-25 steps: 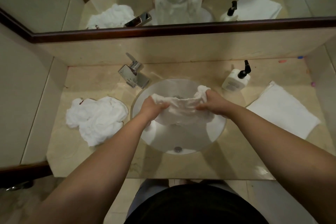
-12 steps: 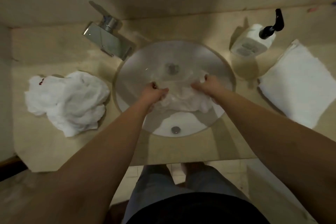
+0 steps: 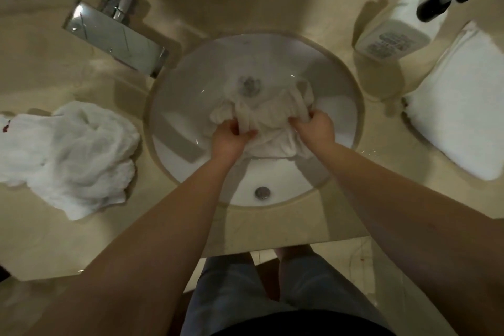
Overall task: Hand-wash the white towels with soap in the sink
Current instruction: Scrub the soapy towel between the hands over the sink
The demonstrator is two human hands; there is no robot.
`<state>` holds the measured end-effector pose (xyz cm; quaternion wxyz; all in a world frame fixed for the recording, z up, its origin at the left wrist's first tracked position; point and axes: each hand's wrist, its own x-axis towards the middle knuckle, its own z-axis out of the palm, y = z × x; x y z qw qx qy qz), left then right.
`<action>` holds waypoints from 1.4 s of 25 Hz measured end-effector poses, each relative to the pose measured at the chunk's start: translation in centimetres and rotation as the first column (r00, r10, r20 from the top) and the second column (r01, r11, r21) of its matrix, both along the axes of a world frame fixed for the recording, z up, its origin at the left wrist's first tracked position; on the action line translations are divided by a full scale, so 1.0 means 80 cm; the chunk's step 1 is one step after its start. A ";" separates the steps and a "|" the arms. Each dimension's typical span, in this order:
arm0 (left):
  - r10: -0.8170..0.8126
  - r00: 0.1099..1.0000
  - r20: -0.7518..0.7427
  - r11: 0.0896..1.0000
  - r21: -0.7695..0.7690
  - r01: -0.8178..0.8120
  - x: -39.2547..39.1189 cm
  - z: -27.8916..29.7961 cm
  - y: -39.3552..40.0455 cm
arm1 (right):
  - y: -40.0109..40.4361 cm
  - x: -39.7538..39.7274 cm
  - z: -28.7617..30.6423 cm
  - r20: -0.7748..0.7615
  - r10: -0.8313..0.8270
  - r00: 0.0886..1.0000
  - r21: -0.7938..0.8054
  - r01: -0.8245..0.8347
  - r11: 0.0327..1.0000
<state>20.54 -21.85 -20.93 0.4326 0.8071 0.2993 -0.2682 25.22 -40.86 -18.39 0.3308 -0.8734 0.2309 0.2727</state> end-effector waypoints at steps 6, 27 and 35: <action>0.397 0.913 0.096 0.914 -0.131 -0.384 0.003 0.002 -0.019 | 0.001 -0.005 0.012 0.125 -0.191 0.974 0.244 0.157 0.957; 0.447 0.658 0.606 0.881 -0.169 -0.442 -0.025 0.286 -0.022 | -0.009 -0.029 0.288 0.426 -0.183 0.886 0.468 -0.043 0.882; 0.765 0.453 0.458 0.644 -0.558 -0.524 0.021 0.397 -0.060 | 0.057 0.007 0.391 0.219 -0.393 0.893 0.786 0.077 0.613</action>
